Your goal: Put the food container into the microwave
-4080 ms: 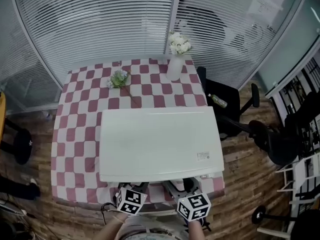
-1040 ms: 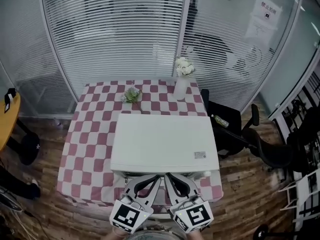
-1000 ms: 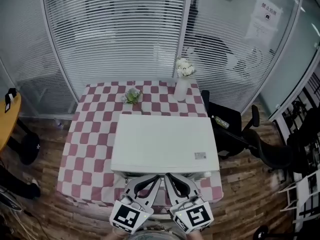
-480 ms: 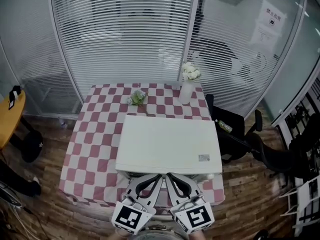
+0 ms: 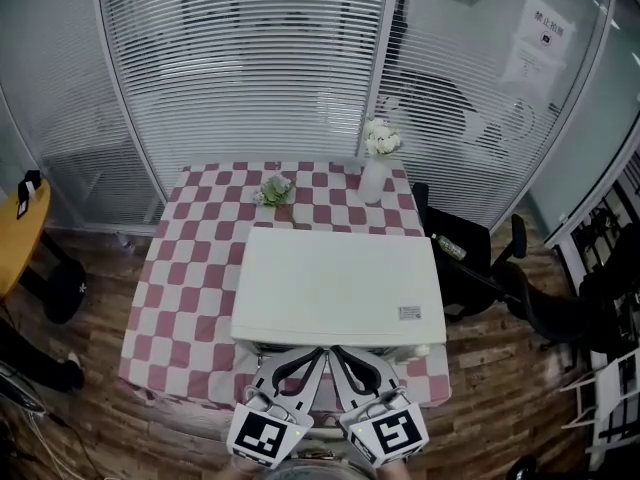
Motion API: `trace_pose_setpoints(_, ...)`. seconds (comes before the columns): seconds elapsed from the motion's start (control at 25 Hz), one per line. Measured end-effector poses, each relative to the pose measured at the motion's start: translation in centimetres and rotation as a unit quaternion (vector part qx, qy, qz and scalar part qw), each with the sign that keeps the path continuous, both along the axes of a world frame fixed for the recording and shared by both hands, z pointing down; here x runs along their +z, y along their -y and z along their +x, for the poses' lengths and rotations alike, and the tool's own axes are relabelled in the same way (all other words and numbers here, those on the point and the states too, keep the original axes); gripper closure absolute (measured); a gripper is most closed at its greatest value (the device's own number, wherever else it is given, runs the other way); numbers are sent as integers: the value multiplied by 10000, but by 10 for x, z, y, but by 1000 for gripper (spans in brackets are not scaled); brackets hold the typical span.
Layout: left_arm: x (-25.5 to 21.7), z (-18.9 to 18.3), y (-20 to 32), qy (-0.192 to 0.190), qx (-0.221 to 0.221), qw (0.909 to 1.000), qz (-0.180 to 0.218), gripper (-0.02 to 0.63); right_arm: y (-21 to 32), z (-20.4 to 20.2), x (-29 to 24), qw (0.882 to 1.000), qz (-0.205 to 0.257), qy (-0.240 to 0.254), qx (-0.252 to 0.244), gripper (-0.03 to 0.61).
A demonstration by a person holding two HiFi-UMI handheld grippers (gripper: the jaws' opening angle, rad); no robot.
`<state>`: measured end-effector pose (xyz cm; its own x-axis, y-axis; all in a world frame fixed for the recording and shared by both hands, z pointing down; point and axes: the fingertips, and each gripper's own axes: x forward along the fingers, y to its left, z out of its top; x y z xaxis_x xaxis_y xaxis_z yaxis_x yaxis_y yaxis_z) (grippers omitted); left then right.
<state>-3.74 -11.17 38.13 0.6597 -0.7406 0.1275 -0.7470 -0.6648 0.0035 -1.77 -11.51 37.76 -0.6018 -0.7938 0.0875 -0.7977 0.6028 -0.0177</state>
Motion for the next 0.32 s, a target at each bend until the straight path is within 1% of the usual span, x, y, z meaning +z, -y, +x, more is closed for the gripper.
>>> trace_pose_setpoints(0.12,2,-1,0,-90,-11,9999,-67,601,0,0,0,10000,1,7,1,586)
trace_pose_setpoints(0.32,2,-3,4,-61,-28,10000,-21,601,2,0,0,10000,10,-24,14,586)
